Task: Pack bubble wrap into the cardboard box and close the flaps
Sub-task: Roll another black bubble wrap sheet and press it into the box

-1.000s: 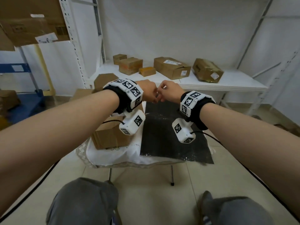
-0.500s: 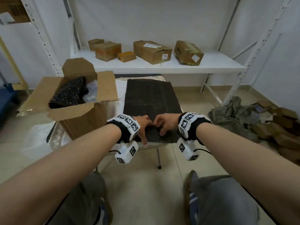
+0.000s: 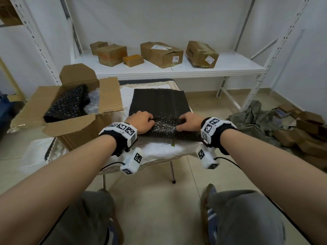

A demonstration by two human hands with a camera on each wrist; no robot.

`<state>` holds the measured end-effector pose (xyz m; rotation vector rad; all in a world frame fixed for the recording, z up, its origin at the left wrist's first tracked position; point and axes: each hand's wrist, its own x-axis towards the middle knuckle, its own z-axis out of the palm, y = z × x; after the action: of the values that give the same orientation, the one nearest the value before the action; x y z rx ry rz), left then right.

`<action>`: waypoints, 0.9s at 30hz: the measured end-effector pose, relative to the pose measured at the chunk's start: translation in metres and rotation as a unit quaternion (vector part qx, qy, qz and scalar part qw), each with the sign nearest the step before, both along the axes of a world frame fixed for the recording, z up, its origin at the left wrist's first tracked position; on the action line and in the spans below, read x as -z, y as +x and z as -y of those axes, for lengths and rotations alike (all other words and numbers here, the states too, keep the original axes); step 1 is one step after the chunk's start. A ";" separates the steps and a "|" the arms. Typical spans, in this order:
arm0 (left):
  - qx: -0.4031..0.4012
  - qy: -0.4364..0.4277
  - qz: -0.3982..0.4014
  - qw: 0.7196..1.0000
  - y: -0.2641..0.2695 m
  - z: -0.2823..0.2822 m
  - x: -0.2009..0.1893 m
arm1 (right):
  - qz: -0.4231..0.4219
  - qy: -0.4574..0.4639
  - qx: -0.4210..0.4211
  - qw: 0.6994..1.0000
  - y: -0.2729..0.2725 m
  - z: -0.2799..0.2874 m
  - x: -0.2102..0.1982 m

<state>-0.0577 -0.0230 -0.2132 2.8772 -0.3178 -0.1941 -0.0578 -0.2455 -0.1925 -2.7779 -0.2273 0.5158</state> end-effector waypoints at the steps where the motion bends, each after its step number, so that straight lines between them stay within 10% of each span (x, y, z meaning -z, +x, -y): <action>1: -0.011 -0.014 -0.001 1.000 0.001 -0.002 0.002 | -0.001 0.027 0.028 0.999 0.004 0.006 -0.001; 7: -0.057 -0.006 -0.011 0.998 0.003 -0.006 0.019 | 0.039 0.269 0.205 0.940 0.011 0.030 0.011; 21: 0.067 0.091 0.233 0.966 0.013 0.003 0.033 | -0.012 0.212 0.243 0.947 0.027 0.021 0.068; 27: 0.105 0.040 0.064 0.992 0.006 0.000 0.046 | 0.003 0.200 0.246 0.948 0.033 0.022 0.076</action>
<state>-0.0522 -0.0230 -0.2596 2.9380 -0.6517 -0.0594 -0.0250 -0.2679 -0.2688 -2.3163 0.3237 0.2922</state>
